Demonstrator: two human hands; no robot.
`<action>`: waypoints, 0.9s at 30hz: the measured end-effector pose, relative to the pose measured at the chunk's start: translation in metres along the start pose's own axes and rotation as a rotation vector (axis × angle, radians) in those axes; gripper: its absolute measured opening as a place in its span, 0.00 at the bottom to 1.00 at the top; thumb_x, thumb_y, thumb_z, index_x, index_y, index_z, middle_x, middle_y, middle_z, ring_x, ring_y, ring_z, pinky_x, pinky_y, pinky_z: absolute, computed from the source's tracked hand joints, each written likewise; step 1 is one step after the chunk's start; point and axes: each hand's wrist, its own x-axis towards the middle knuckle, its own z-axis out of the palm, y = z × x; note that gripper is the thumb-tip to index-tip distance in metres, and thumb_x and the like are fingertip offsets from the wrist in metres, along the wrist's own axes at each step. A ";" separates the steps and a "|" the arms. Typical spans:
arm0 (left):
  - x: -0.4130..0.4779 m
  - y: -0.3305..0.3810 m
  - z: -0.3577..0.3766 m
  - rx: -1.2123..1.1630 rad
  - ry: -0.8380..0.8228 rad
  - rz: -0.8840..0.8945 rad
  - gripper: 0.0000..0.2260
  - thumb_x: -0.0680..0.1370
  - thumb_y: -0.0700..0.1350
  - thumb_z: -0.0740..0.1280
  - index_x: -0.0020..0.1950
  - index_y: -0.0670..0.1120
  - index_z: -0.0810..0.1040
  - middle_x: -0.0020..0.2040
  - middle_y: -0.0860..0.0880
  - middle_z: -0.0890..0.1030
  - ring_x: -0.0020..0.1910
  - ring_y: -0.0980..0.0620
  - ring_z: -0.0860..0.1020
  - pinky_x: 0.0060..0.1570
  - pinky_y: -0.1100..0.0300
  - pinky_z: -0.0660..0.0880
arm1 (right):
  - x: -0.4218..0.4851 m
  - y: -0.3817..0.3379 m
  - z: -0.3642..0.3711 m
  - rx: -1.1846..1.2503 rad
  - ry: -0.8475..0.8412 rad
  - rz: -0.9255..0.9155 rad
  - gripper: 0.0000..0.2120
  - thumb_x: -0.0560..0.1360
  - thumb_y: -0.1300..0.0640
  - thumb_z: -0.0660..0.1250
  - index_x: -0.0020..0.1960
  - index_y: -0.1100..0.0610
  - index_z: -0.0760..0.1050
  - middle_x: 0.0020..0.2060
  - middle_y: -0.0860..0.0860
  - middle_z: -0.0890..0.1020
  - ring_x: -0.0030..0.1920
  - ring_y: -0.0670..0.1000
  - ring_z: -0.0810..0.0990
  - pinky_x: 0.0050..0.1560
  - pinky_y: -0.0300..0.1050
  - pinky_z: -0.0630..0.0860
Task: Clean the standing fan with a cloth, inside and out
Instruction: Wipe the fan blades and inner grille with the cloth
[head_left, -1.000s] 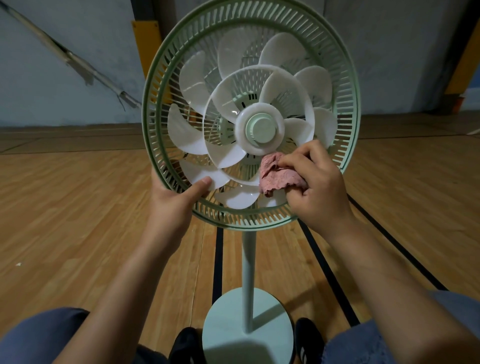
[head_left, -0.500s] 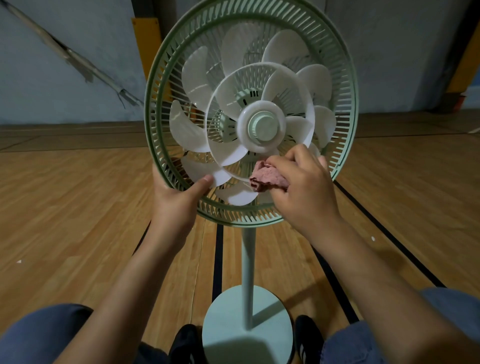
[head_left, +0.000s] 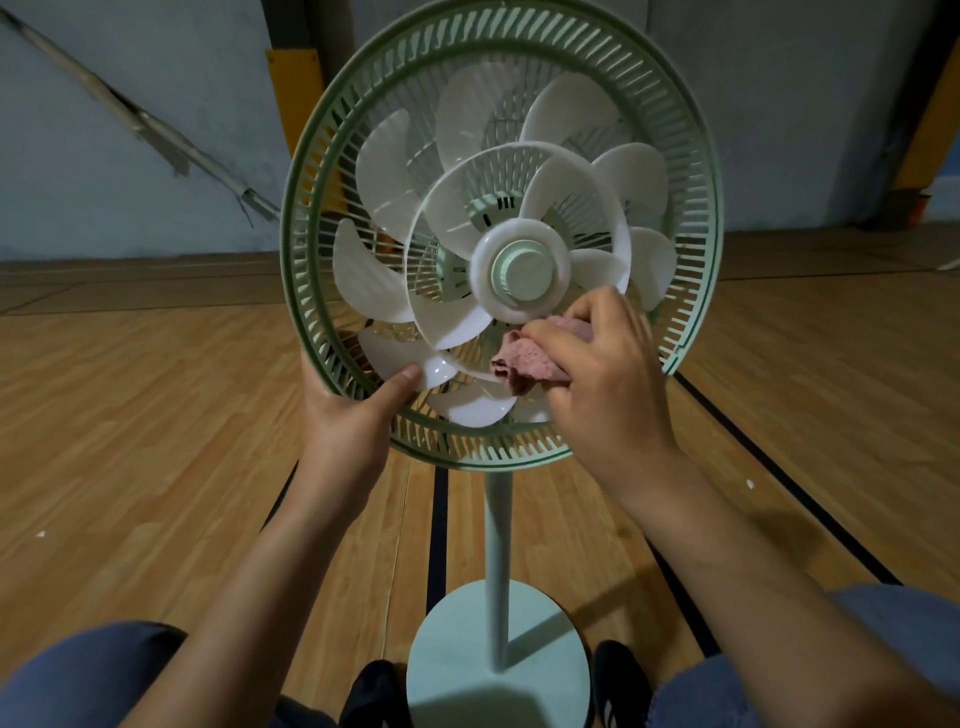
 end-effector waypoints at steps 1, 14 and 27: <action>0.000 0.000 0.000 -0.005 -0.004 -0.002 0.33 0.77 0.37 0.79 0.78 0.48 0.70 0.66 0.46 0.85 0.61 0.46 0.87 0.56 0.56 0.85 | -0.001 0.002 0.001 -0.004 0.032 -0.022 0.22 0.68 0.74 0.69 0.58 0.59 0.84 0.47 0.55 0.72 0.50 0.56 0.71 0.53 0.54 0.73; -0.002 0.001 0.005 -0.001 0.045 0.005 0.34 0.77 0.36 0.78 0.79 0.48 0.68 0.66 0.48 0.84 0.61 0.49 0.86 0.57 0.56 0.85 | 0.003 -0.014 0.010 0.051 -0.254 0.119 0.19 0.75 0.56 0.70 0.65 0.48 0.82 0.46 0.47 0.68 0.46 0.49 0.66 0.52 0.52 0.66; -0.001 -0.002 0.004 0.000 0.006 0.029 0.35 0.76 0.39 0.79 0.79 0.47 0.68 0.66 0.48 0.85 0.61 0.48 0.87 0.55 0.58 0.85 | 0.004 -0.006 -0.001 0.014 -0.237 0.053 0.17 0.73 0.57 0.73 0.60 0.45 0.85 0.46 0.47 0.67 0.49 0.49 0.65 0.52 0.51 0.62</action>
